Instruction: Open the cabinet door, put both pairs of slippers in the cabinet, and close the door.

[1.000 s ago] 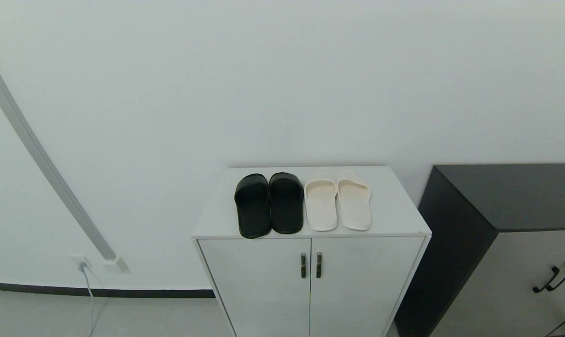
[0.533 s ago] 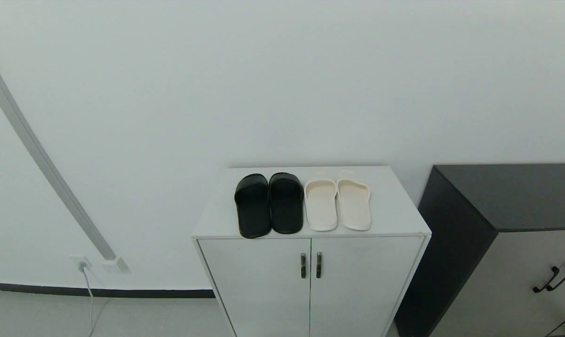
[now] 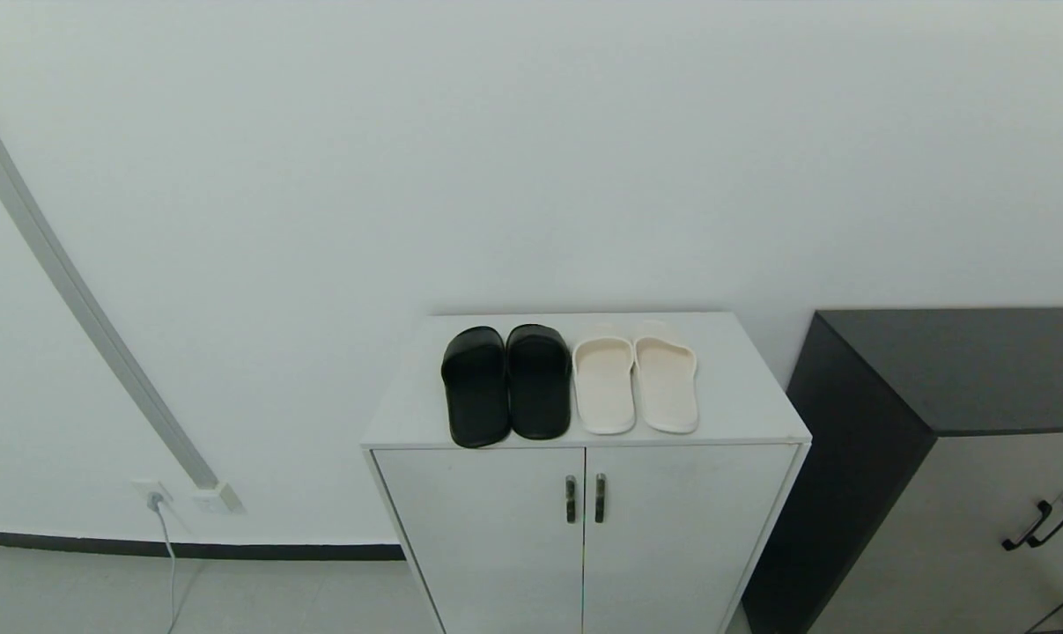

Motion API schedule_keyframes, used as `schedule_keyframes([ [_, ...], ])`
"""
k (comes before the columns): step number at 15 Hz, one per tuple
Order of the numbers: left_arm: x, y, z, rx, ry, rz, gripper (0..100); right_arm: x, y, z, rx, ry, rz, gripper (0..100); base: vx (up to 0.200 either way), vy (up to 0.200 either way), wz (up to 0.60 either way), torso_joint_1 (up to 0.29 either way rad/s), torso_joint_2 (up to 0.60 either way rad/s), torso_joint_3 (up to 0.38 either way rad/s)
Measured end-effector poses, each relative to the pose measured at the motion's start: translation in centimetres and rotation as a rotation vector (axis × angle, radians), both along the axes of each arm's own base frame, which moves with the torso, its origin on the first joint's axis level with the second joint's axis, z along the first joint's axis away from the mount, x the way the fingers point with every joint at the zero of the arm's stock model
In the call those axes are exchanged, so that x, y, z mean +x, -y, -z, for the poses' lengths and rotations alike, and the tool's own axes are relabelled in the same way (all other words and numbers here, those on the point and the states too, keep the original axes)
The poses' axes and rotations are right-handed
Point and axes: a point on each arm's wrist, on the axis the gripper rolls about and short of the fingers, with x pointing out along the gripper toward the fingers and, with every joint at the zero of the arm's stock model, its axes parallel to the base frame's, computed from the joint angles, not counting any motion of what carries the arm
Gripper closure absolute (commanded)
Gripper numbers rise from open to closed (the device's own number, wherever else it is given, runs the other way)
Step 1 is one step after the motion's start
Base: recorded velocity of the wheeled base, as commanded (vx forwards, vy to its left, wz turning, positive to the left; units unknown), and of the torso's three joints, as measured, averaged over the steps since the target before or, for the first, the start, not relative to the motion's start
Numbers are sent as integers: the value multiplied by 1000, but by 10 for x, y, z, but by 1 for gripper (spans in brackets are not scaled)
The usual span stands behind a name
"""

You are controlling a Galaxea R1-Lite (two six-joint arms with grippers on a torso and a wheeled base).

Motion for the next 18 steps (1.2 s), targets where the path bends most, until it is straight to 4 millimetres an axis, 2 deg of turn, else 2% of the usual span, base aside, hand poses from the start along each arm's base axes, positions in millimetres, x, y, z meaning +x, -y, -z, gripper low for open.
schedule_keyframes([
  [4,0,0,0,0,0,0,100,54,-10,-16,-7,-51,-65,0,0,0,0,0,0,0],
  [7,0,0,0,0,0,0,100,83,-33,-26,22,-98,-93,0,0,0,0,0,0,0],
  [13,0,0,0,0,0,1,100,118,-115,-46,8,-129,-128,0,0,0,0,0,0,0],
  [18,0,0,0,0,0,0,100,169,-181,-44,17,-108,-50,0,0,0,0,0,0,0],
])
